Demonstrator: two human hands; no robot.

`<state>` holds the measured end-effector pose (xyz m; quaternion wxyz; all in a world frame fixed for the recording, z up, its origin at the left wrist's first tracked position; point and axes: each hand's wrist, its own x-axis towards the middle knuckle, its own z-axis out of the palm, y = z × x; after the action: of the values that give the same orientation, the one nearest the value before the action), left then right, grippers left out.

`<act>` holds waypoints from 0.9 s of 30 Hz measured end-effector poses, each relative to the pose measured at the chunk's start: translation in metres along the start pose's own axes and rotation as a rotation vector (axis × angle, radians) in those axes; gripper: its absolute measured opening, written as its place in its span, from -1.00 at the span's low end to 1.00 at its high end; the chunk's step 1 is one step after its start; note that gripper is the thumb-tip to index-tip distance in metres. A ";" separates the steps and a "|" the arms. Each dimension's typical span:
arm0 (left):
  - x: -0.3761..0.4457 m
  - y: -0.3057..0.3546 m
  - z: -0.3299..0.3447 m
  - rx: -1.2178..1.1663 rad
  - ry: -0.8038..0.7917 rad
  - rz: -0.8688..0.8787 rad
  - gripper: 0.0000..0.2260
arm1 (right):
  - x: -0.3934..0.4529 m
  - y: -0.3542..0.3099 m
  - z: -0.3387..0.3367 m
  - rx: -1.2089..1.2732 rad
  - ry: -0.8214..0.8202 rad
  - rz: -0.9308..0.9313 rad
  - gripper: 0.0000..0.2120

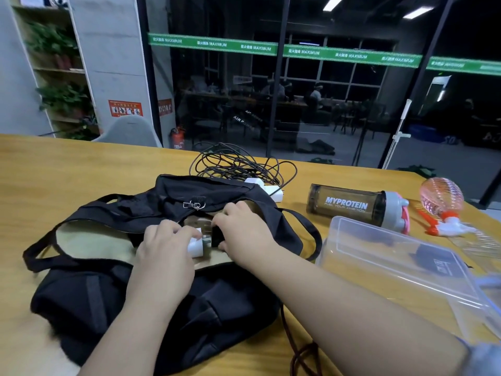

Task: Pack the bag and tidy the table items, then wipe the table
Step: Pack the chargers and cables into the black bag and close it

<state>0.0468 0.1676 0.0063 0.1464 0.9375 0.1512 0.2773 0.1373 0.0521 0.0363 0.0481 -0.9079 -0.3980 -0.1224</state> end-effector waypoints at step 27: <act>-0.013 0.035 -0.012 -0.053 -0.139 0.161 -0.79 | -0.056 0.006 -0.045 0.380 -0.067 0.031 -0.53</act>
<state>0.0366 0.1334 0.0223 0.1585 0.9593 0.0575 0.2265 0.0969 0.0002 0.0657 0.2075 -0.8919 -0.4015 -0.0141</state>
